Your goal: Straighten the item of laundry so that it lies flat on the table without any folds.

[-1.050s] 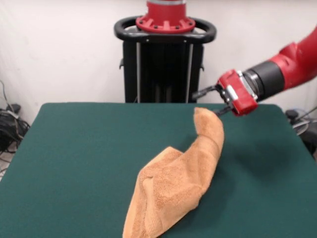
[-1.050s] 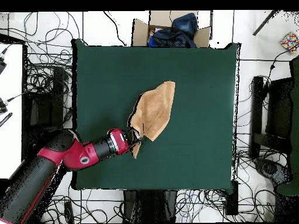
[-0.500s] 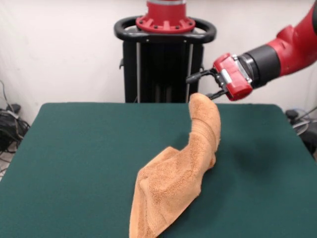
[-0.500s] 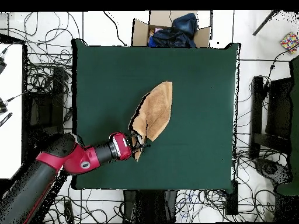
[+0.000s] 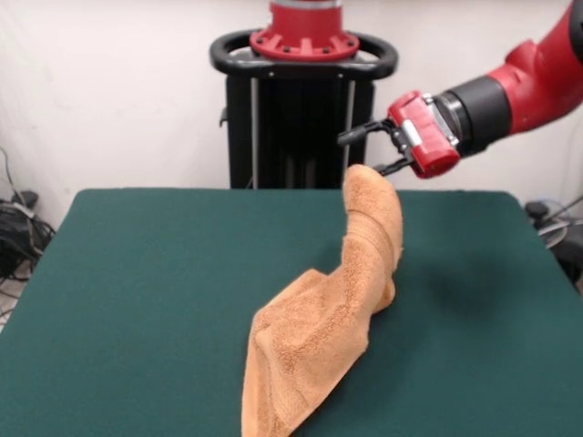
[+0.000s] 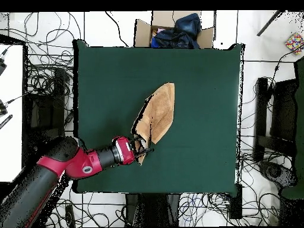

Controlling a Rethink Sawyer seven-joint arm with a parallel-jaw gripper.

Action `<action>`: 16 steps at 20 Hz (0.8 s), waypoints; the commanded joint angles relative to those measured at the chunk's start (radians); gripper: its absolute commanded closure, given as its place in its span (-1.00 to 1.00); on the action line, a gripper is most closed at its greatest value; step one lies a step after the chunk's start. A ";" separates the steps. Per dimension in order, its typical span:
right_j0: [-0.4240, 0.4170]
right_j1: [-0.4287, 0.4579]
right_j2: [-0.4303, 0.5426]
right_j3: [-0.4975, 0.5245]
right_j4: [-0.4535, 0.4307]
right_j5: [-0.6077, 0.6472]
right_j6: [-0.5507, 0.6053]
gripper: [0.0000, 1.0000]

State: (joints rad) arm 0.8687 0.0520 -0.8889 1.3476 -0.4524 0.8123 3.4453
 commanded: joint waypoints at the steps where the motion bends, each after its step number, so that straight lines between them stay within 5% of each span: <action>1: 0.019 -0.017 0.042 0.026 -0.001 -0.050 0.084 -1.00; 7: -0.002 -0.092 0.012 0.048 -0.082 -0.071 -0.025 -1.00; 16: -0.065 -0.365 -0.057 0.063 -0.269 -0.092 -0.322 -1.00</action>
State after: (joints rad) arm 0.8434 -0.1556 -0.9417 1.3995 -0.6589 0.7495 3.4368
